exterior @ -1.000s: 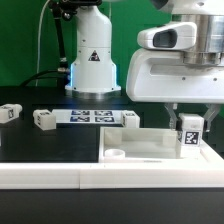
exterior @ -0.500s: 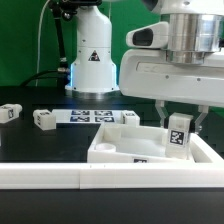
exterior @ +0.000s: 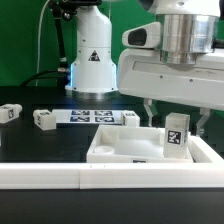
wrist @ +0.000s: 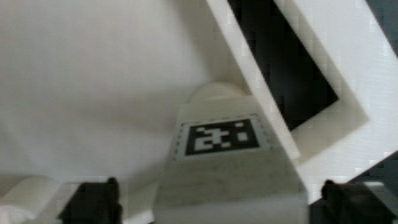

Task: Assemble one leg

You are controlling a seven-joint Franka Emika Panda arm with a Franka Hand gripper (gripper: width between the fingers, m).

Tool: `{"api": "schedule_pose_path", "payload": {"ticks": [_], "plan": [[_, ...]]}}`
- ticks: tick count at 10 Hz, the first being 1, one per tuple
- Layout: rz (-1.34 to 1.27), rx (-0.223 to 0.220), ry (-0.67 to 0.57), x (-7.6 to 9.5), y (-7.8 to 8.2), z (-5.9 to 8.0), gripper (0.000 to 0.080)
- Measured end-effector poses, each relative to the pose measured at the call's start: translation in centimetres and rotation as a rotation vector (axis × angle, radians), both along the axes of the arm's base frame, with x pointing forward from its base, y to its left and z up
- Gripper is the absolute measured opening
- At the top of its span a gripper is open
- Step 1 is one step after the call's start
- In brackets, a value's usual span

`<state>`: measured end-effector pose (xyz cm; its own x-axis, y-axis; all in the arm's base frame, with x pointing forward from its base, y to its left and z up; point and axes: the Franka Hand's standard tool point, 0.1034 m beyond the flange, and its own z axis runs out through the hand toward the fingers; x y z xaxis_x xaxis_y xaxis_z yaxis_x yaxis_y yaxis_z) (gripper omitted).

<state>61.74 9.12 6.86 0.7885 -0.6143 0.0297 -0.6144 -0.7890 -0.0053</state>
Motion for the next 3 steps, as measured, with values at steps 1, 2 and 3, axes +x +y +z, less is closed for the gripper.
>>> {"api": "schedule_pose_path", "payload": {"ticks": [1,2,3], "plan": [[0.000,0.000,0.000,-0.01,0.00,-0.02,0.0618],[0.000,0.000,0.000,-0.01,0.00,-0.03,0.0640],[0.000,0.000,0.001,-0.01,0.00,-0.04,0.0640]]}}
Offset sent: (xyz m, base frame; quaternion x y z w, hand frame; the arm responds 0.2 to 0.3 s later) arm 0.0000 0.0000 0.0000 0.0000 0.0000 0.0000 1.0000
